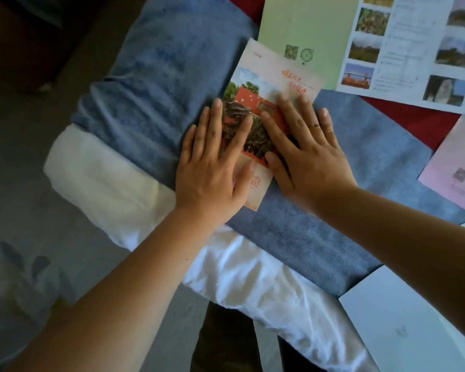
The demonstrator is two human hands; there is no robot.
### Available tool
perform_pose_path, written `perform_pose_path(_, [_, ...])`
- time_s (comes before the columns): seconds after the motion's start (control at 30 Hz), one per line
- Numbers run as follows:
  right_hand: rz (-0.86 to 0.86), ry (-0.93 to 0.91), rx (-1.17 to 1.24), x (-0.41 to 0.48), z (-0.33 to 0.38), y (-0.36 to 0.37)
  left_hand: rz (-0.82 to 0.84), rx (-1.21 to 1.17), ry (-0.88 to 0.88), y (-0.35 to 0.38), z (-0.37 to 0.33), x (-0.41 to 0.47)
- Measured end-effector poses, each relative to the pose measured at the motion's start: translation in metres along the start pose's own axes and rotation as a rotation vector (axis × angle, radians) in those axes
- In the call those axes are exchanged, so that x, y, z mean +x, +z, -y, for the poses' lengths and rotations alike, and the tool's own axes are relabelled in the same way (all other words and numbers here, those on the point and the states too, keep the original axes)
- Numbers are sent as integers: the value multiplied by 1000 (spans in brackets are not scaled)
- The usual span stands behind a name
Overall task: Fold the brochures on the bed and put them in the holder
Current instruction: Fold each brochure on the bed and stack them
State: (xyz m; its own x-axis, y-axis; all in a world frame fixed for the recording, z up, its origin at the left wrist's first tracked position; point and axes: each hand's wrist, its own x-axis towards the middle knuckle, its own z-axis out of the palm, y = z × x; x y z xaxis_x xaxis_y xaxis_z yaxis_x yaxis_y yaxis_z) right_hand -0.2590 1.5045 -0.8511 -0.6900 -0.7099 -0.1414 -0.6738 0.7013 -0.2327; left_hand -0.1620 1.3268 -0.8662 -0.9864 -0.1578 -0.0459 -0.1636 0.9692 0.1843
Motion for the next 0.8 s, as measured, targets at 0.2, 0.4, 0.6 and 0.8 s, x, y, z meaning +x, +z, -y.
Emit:
perform_pose_path(0.2, [-5, -18, 13, 40, 41, 6, 9, 55, 28, -14, 60, 5])
perform_pose_path(0.4, [1, 29, 4, 55, 66, 7, 82, 63, 12, -30, 72, 9])
perform_pose_path(0.6, [135, 81, 10, 77, 80, -3, 98, 21, -84, -37, 54, -2])
perform_pose_path(0.8, [165, 62, -22, 76, 72, 15, 127, 66, -114, -19, 46, -11])
